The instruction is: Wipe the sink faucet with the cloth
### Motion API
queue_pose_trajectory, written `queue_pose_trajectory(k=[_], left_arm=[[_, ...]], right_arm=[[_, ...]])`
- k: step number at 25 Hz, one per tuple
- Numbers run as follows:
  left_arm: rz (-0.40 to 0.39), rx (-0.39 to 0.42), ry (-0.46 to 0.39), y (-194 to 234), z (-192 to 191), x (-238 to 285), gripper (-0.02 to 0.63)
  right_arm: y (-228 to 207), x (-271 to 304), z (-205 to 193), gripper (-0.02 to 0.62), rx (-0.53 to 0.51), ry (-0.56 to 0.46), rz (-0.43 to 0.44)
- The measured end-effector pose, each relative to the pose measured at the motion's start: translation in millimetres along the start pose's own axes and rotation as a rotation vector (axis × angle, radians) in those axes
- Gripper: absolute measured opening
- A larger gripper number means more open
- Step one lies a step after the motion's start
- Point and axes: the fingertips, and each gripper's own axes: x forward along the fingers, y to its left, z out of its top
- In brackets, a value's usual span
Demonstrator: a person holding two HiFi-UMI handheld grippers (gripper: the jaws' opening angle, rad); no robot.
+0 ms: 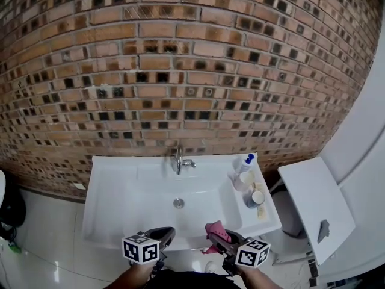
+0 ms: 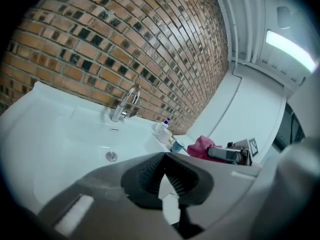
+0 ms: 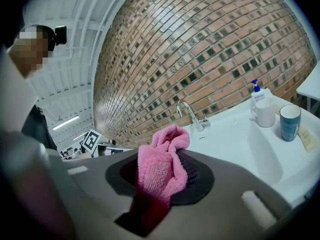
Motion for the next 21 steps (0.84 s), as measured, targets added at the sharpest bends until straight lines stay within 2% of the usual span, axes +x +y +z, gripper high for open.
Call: queue_pose_trajectory(k=[10, 21], left_arm=[[0.032, -0.005, 0.007, -18.2, -8.5, 13.8, 0.003], [0.064, -0.015, 0.007, -15.2, -9.9, 14.6, 0.003]], right_arm=[[-8.9, -12.1, 8.7, 0.121, -0.025, 0.013, 0.056], [-13.3, -8.7, 11.6, 0.121, -0.033, 0.011, 0.069]])
